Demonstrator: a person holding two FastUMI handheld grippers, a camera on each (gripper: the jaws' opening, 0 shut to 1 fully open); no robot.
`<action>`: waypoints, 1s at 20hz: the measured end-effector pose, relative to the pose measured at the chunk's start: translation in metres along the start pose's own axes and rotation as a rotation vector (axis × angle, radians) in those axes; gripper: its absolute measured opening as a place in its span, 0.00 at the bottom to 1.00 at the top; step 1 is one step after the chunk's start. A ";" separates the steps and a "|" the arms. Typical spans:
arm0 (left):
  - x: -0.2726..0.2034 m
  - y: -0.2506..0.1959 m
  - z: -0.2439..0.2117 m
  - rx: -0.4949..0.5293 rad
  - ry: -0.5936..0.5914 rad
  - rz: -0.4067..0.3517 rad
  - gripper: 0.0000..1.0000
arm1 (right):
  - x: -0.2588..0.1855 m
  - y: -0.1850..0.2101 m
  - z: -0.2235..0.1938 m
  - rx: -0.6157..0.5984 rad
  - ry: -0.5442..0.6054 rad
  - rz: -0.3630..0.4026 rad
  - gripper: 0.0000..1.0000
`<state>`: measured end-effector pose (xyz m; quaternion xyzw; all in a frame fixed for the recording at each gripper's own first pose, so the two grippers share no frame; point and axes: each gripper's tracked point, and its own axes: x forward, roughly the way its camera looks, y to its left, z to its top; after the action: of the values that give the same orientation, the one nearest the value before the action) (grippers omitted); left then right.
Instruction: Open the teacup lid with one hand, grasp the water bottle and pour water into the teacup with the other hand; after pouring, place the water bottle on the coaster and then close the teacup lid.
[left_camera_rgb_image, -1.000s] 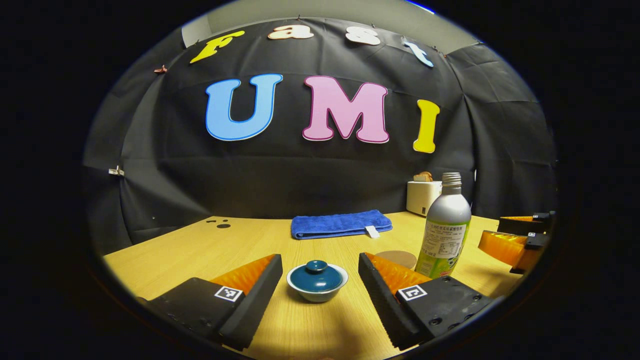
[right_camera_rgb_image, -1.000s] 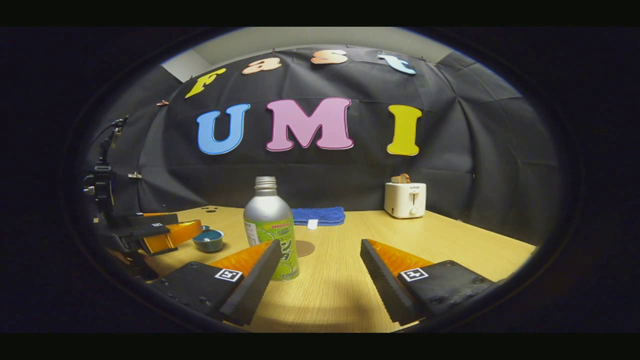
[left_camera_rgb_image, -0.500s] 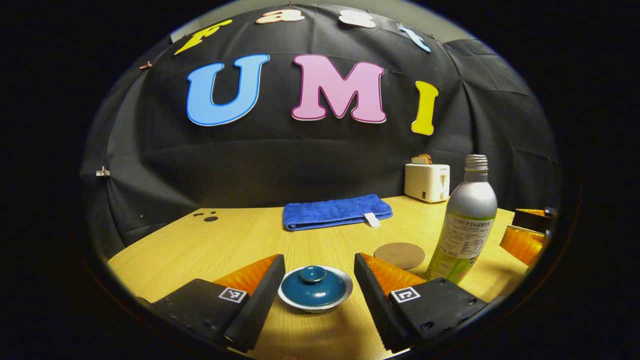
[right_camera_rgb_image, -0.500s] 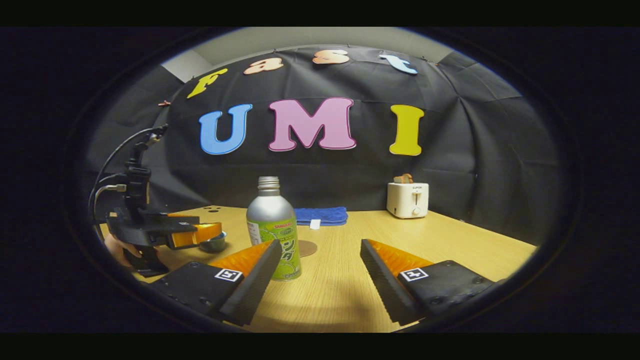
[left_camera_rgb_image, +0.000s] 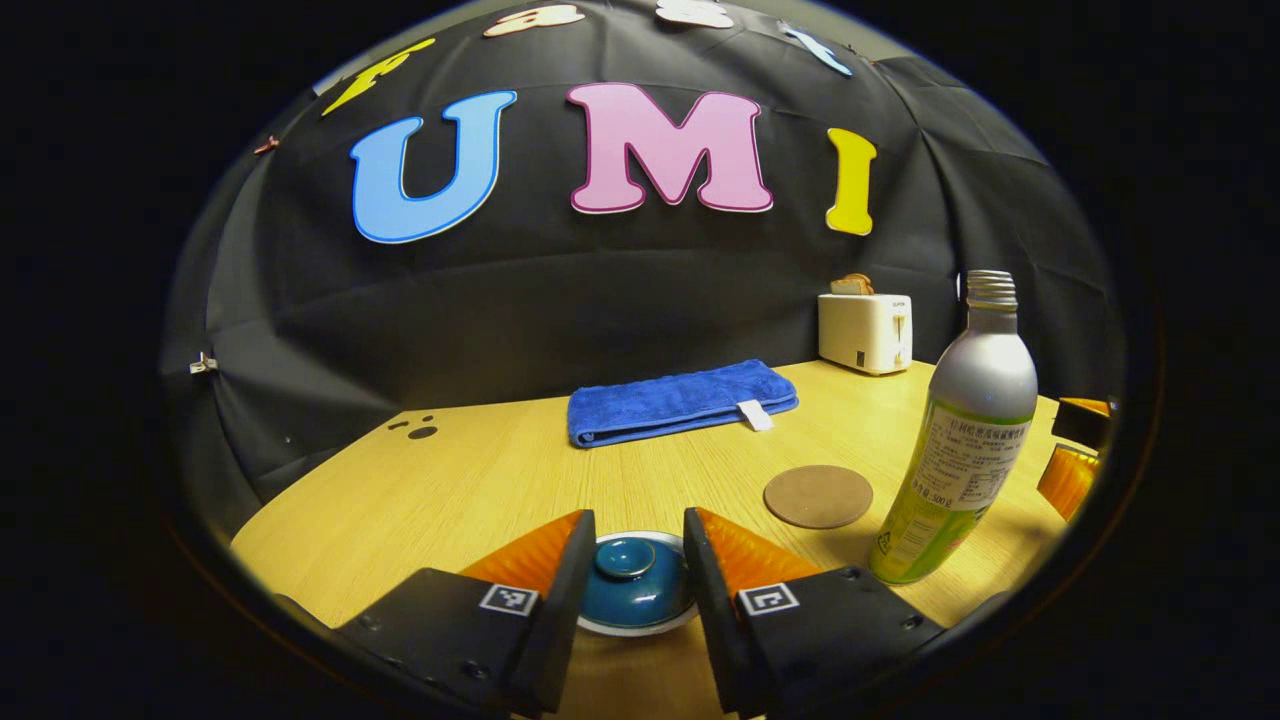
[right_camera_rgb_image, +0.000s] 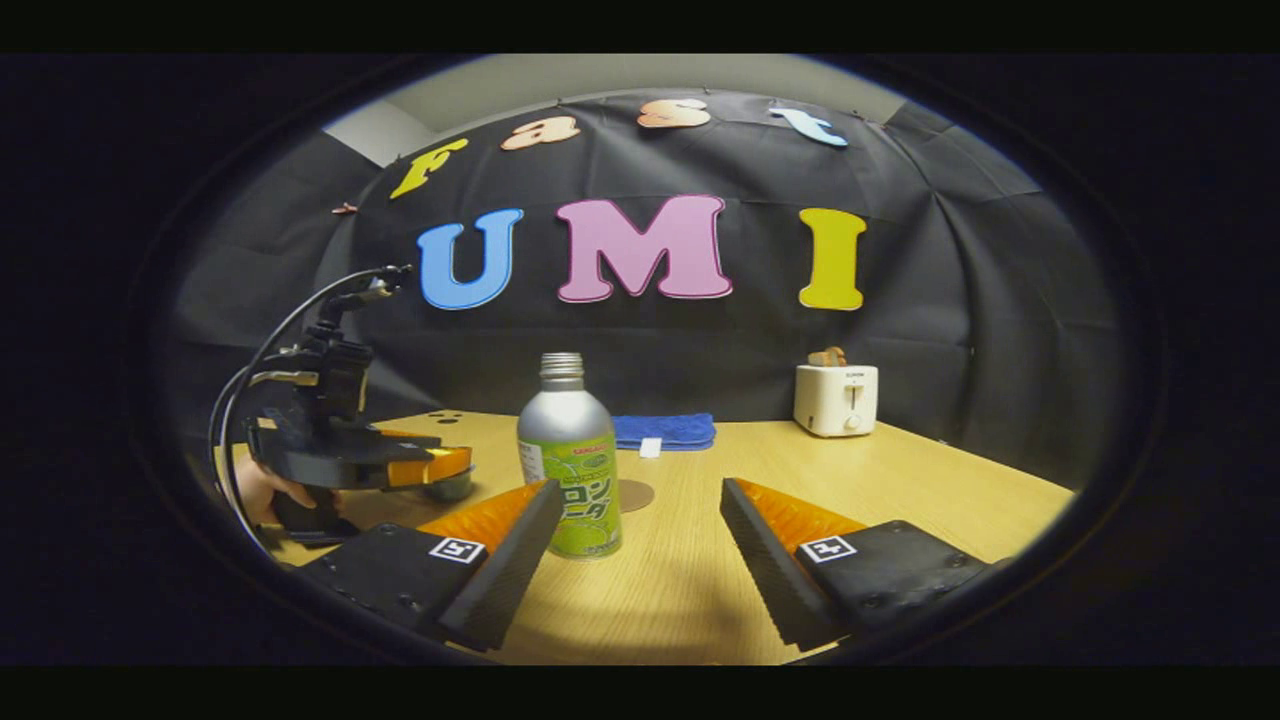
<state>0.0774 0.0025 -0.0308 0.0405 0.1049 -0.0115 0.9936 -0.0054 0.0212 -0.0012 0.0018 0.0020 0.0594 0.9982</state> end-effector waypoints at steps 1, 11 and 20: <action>0.000 0.002 0.001 -0.007 -0.003 0.005 0.50 | -0.001 0.000 0.000 0.001 -0.001 0.007 0.99; -0.011 0.008 0.010 -0.078 -0.084 0.011 0.31 | -0.006 0.021 0.000 0.001 0.001 0.075 0.99; -0.057 0.027 0.013 -0.081 -0.203 0.028 0.31 | 0.018 0.038 -0.002 0.000 0.003 0.069 0.98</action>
<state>0.0256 0.0293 -0.0039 0.0003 0.0036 0.0024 1.0000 0.0078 0.0616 -0.0033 0.0020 0.0037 0.0937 0.9956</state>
